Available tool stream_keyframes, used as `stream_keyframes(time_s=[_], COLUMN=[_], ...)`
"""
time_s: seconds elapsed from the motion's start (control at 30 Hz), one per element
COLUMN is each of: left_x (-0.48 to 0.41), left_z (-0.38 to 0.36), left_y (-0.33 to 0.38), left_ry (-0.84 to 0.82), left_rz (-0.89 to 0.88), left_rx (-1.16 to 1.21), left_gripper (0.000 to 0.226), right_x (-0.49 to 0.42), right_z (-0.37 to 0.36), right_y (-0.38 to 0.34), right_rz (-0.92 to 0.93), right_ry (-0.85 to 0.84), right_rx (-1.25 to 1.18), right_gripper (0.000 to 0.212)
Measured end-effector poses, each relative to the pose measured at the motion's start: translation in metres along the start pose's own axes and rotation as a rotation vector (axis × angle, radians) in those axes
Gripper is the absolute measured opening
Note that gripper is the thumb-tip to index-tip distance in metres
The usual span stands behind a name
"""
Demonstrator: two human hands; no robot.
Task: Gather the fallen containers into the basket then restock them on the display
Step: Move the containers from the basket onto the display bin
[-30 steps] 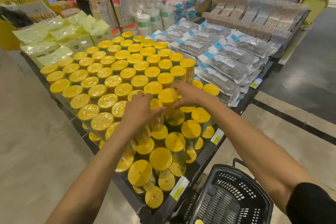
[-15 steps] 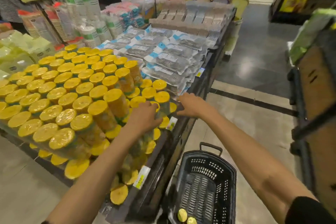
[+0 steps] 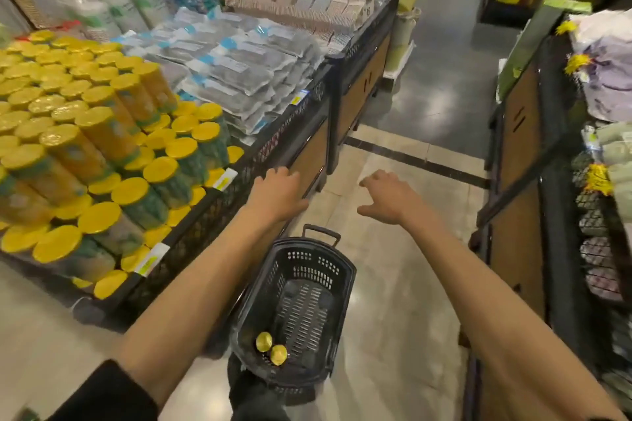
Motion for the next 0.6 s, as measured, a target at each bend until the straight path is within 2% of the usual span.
stream_keyframes(time_s=[0.27,0.6], left_x=[0.017,-0.01], left_z=[-0.005,-0.028], left_y=[0.049,0.04], left_ry=[0.069,0.024], left_rz=[0.025,0.12], left_rx=[0.0,0.095], left_gripper=[0.054,0.047], right_x=[0.034,-0.01], right_z=[0.014,0.001], right_y=[0.057,0.056], right_rz=[-0.003,0.128], right_ry=[0.029,-0.048], right_rx=[-0.004,-0.019], right_gripper=[0.061,0.061])
Point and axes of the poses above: each hand's wrist, its own x-axis away from the middle knuckle, its own z-axis out of the back of the hand, y = z × x, the point moved 10 cm from there along -x, towards the middle knuckle, and after that the axes turned 10 degrees about z, right-handed, at the moved point
